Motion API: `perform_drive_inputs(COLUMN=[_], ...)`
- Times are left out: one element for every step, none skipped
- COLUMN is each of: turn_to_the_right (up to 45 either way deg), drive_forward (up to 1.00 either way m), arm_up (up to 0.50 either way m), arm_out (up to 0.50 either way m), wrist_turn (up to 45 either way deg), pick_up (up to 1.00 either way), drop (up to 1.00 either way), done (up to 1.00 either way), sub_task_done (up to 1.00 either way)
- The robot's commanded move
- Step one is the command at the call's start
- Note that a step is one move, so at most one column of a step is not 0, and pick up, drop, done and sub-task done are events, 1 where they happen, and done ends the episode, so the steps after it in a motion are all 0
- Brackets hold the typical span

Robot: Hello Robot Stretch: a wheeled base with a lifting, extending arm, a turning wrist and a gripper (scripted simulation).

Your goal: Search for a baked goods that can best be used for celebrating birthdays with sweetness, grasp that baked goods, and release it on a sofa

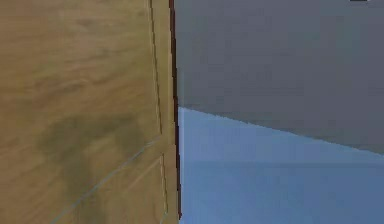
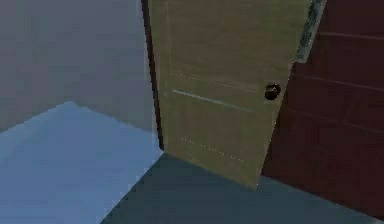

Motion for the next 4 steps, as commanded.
perform_drive_inputs(turn_to_the_right=[33.0, 0.0, 6.0, 0.0], drive_forward=[0.0, 1.0, 0.0, 0.35], arm_up=[0.0, 0.0, 0.0, 0.0], arm_out=[0.0, 0.0, 0.0, 0.0], wrist_turn=[0.0, 0.0, 0.0, 0.0], pick_up=[0.0, 0.0, 0.0, 0.0], drop=[0.0, 0.0, 0.0, 0.0], done=[0.0, 0.0, 0.0, 0.0], sub_task_done=[0.0, 0.0, 0.0, 0.0])
